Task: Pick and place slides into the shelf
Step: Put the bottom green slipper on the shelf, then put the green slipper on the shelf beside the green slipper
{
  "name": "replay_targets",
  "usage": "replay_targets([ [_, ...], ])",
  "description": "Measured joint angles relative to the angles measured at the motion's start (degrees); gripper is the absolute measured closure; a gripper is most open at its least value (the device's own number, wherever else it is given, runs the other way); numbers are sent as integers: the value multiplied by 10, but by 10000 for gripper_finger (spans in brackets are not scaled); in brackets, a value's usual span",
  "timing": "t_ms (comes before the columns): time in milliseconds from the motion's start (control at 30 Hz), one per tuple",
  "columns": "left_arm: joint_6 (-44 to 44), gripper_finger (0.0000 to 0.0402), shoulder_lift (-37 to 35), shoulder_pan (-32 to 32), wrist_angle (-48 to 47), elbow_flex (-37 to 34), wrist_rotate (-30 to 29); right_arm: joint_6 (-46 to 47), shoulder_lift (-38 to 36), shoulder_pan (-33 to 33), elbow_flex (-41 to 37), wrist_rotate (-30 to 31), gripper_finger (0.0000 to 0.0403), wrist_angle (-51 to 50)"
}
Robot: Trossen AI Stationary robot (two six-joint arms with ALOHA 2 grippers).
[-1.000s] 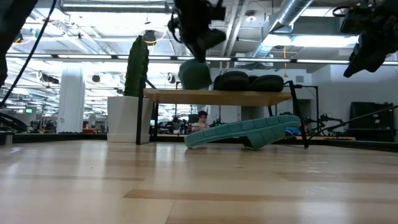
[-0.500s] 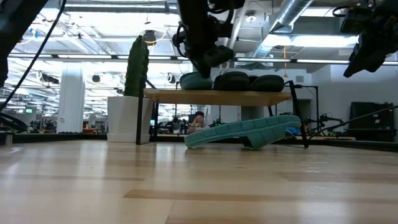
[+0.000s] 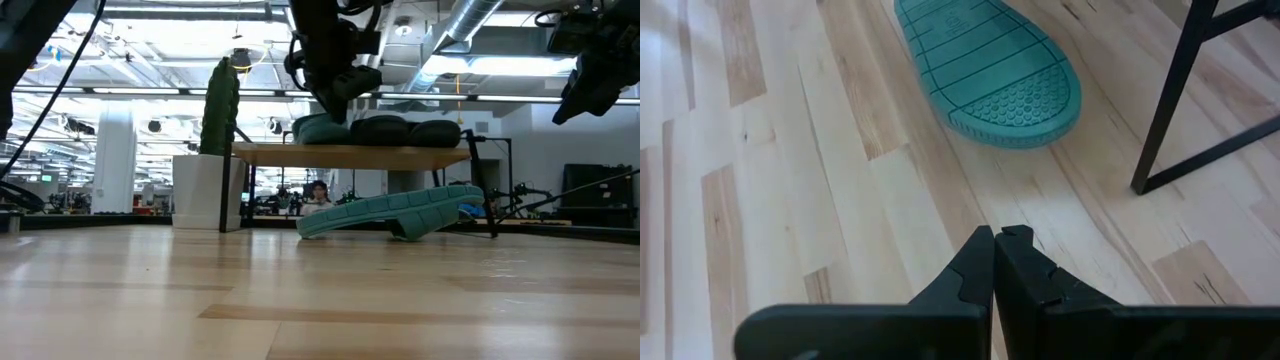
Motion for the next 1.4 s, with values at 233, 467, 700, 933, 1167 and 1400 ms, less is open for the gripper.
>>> replay_targets([
  [233, 11, 364, 0, 0, 1, 0, 4, 0, 0, 0, 0, 0, 403, 0],
  [467, 14, 340, 0, 0, 12, 0, 5, 0, 0, 0, 0, 0, 403, 0],
  [700, 14, 318, 0, 1, 13, 0, 4, 0, 0, 0, 0, 0, 403, 0],
  [933, 17, 257, 0, 1, 13, 0, 5, 0, 0, 0, 0, 0, 403, 0],
  [1167, 17, 198, 0, -1, 12, 0, 5, 0, 0, 0, 0, 0, 403, 0],
  [1400, 39, 171, 0, -19, 3, 0, 4, 0, 0, 0, 0, 0, 403, 0],
])
